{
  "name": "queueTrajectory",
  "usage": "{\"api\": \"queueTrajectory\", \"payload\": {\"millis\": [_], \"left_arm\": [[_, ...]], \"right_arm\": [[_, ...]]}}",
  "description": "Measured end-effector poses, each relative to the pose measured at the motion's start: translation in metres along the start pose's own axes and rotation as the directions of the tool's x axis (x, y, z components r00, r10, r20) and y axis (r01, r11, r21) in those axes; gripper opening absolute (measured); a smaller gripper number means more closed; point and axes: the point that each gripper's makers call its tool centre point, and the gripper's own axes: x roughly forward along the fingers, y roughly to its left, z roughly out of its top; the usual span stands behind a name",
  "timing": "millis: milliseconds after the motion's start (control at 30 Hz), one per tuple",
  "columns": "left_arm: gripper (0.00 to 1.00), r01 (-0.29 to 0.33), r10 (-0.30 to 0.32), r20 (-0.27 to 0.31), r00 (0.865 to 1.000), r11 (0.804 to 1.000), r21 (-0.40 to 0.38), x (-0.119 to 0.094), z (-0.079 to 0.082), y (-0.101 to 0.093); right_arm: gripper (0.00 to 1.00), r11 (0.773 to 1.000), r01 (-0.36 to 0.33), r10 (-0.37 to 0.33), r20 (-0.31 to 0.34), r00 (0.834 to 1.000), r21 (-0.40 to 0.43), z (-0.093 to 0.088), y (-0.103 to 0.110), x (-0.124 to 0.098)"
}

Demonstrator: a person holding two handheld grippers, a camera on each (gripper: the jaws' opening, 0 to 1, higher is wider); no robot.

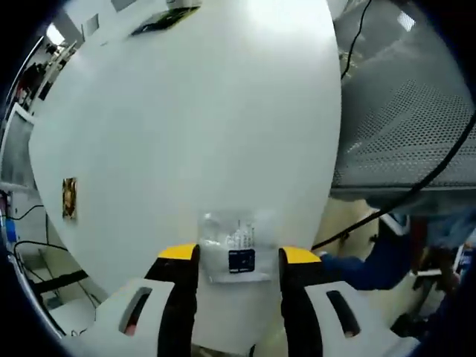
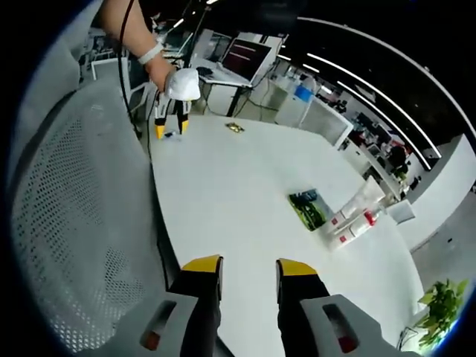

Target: Arrange the skincare products in the storage area until every visible bottle or jar stands upright without overlapping.

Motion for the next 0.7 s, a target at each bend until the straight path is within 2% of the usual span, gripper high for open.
{"api": "queueTrajectory", "payload": {"millis": [67, 200, 333, 400, 433, 467, 500, 533, 600, 700], "left_arm": [[0.37, -0.004, 0.004, 0.011, 1.000, 1.000, -0.023, 0.000, 0.002, 0.001], [0.35, -0.007, 0.007, 0.000, 1.000, 1.000, -0.006, 0.000, 0.002, -0.001], [0.29, -0.006, 0.006, 0.033, 0.999, 1.000, -0.011, 0.000, 0.010, -0.006], [0.23, -0.005, 0.008, 0.090, 0.996, 1.000, -0.026, 0.001, 0.019, -0.010], [0.03, -0.012, 0.019, 0.142, 0.990, 0.999, -0.048, 0.002, 0.027, -0.012], [0.01, 0.022, -0.015, 0.102, 0.995, 0.997, -0.068, 0.001, 0.020, -0.022], [0.01, -0.007, 0.017, 0.184, 0.983, 0.999, -0.053, 0.002, 0.033, -0.017], [0.01, 0.036, -0.010, 0.203, 0.979, 0.992, -0.122, 0.003, 0.036, -0.025], [0.00, 0.047, -0.008, 0.235, 0.972, 0.986, -0.161, 0.003, 0.042, -0.027], [0.00, 0.075, -0.026, 0.250, 0.968, 0.979, -0.192, 0.001, 0.048, -0.033]], "right_arm": [[0.23, 1.000, -0.002, 0.002, -0.001, 1.000, 0.004, -0.001, 0.000, 0.000], [0.22, 1.000, 0.001, -0.001, -0.005, 1.000, 0.011, -0.002, 0.000, 0.000], [0.20, 1.000, 0.006, -0.006, -0.002, 1.000, 0.011, -0.001, -0.001, 0.000], [0.21, 1.000, 0.007, -0.007, -0.007, 1.000, 0.009, -0.002, -0.001, 0.000], [0.20, 1.000, 0.007, -0.007, -0.007, 1.000, 0.010, -0.002, -0.002, 0.000], [0.21, 1.000, 0.007, -0.007, -0.006, 1.000, 0.011, -0.002, -0.002, 0.000], [0.21, 1.000, 0.006, -0.006, -0.006, 1.000, 0.011, -0.002, -0.001, 0.000], [0.20, 1.000, 0.006, -0.006, -0.007, 1.000, 0.008, -0.002, -0.001, 0.000], [0.20, 1.000, 0.007, -0.007, -0.009, 1.000, 0.008, -0.002, -0.002, 0.000], [0.20, 1.000, 0.006, -0.006, -0.009, 1.000, 0.012, -0.002, -0.002, 0.000]]}}
